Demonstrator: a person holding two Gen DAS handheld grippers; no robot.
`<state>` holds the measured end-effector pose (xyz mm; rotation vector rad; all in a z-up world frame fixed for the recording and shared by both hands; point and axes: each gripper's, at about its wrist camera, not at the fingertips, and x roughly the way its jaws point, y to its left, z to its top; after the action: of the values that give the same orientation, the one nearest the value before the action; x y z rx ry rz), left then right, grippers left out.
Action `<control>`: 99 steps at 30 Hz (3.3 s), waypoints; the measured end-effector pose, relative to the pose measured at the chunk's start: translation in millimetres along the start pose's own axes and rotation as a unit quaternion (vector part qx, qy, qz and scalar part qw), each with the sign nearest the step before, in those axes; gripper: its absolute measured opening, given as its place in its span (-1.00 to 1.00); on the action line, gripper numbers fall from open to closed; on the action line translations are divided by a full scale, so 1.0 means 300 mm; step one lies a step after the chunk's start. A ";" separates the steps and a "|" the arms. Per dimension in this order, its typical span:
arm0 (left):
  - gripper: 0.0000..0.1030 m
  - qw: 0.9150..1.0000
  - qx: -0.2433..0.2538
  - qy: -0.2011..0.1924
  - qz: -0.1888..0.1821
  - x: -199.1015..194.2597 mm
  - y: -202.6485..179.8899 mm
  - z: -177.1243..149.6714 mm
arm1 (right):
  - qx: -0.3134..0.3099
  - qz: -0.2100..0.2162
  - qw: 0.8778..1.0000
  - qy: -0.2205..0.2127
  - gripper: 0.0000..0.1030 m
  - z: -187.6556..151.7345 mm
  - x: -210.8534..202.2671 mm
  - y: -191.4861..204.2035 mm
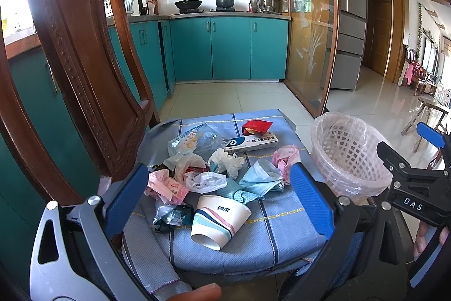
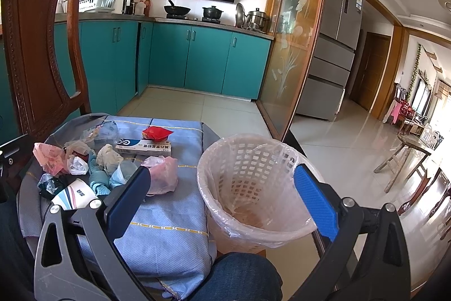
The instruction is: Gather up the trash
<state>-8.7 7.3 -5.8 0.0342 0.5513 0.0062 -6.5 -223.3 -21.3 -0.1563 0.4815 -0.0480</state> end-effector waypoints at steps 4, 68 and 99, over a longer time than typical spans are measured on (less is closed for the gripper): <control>0.94 1.000 -0.001 0.003 0.001 -0.001 0.002 -0.003 | 0.000 0.001 1.000 0.001 0.94 -0.001 0.001 0.002; 0.46 0.979 -0.016 0.203 0.011 0.440 0.033 -0.297 | -0.061 0.328 0.927 0.171 -0.58 -0.032 0.631 0.120; 0.41 0.998 -0.003 0.054 0.034 0.211 -0.015 -0.171 | -0.081 0.273 0.954 0.090 -0.58 -0.004 0.523 0.087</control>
<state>18.2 5.2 -82.7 0.0472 0.6575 0.0769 132.2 -210.8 -98.2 -0.1765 0.6971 0.5257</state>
